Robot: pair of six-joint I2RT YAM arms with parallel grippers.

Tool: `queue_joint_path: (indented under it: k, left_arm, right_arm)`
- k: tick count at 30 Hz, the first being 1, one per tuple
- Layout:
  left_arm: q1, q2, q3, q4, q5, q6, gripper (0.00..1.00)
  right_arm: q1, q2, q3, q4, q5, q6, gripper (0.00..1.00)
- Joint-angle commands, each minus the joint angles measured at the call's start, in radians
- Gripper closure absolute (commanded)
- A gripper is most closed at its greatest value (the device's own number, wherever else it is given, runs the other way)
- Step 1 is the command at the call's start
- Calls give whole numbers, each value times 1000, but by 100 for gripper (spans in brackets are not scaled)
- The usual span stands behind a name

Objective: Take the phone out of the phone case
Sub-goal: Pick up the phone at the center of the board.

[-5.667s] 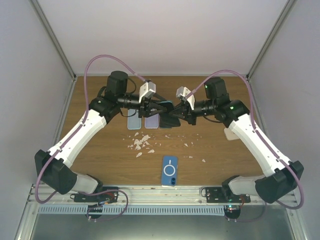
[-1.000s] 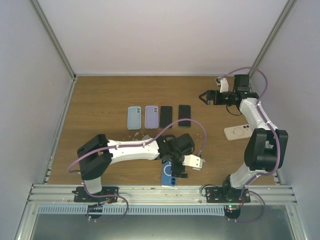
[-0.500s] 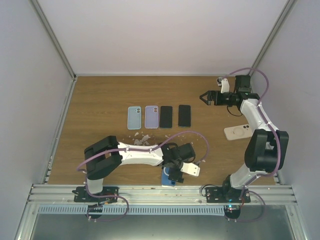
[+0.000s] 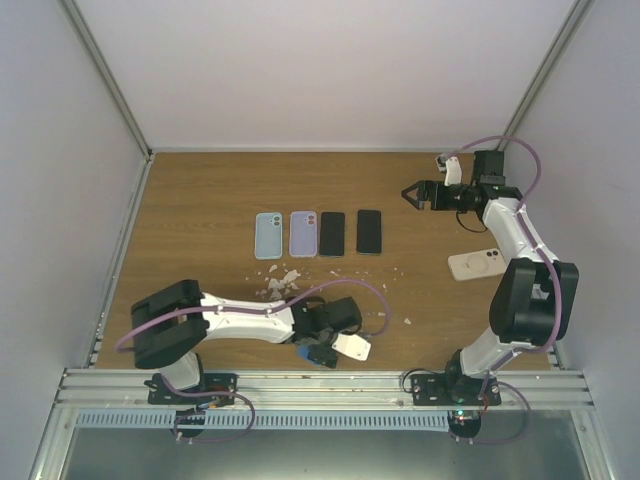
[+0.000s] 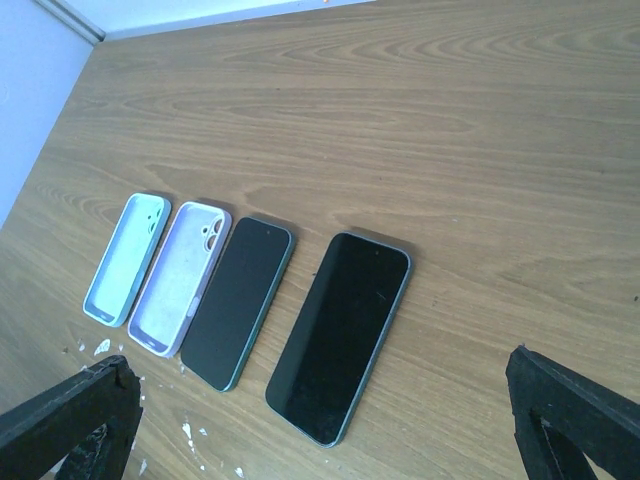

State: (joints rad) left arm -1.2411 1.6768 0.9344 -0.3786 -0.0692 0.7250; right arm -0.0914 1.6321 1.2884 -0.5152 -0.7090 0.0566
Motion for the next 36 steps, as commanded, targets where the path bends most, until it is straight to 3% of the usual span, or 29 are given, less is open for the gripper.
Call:
queue_joint_path:
  k: [1,12,22,33,36]
  left_arm:
    - [42,-82,-82,-11,-89,60,1]
    - [277,-175,-162,-72,0,49,1]
    - [477,-185,-137,-144,118,22,1]
    - [567,-72,-99,-209,206,7,1]
    - [568,-55,-93,-201,199,3,5]
  right_arm:
    - [-14,-14,-6,15,-19,-3,0]
    - [-16,1,-1,14,-24,-3,0]
    - [-16,5,0,14,-29,-6,0]
    - [-16,-4,-7,12,-39,-17,1]
    - [-16,-13,-10,13,-42,-25,0]
